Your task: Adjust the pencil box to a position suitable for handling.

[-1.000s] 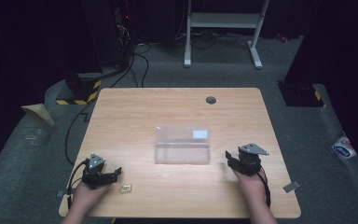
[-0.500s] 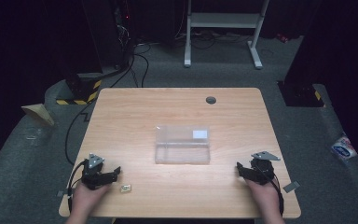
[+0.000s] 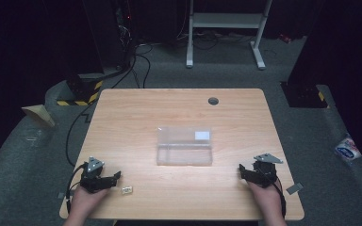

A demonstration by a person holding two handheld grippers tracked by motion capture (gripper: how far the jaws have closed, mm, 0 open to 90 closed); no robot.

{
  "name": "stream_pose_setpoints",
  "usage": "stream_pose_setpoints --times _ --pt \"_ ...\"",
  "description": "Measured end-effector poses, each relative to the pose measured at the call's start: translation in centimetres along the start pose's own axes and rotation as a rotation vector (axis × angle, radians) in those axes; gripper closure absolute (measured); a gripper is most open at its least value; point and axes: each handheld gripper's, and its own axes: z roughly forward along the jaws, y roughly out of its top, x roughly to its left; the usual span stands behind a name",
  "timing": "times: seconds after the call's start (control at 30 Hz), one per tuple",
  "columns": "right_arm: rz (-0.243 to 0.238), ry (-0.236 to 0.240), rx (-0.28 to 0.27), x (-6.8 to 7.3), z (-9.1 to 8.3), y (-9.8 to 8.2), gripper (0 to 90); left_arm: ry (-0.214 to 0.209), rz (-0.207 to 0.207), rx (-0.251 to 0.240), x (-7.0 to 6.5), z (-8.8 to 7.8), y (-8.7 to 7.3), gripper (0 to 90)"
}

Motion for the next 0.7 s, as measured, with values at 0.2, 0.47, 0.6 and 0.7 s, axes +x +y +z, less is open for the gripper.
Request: stream_pose_setpoints --times 0.2,0.47,0.6,0.7 --pt "0.0 -0.007 -0.004 0.1 -0.2 -0.2 21.6 -0.027 -0.013 0.006 0.3 -0.3 0.0 15.6" --pt "0.001 -0.009 -0.006 0.2 -0.3 -0.3 22.8 -0.055 -0.009 -0.046 0.4 -1.7 -0.1 18.5" --pt "-0.003 -0.008 -0.008 0.2 -0.3 -0.3 23.2 -0.071 0.014 -0.044 -0.2 -1.9 -0.2 18.9" --pt "-0.003 -0.007 -0.007 0.2 -0.3 -0.3 23.7 -0.096 0.02 -0.055 -0.9 -2.4 -0.4 19.1"
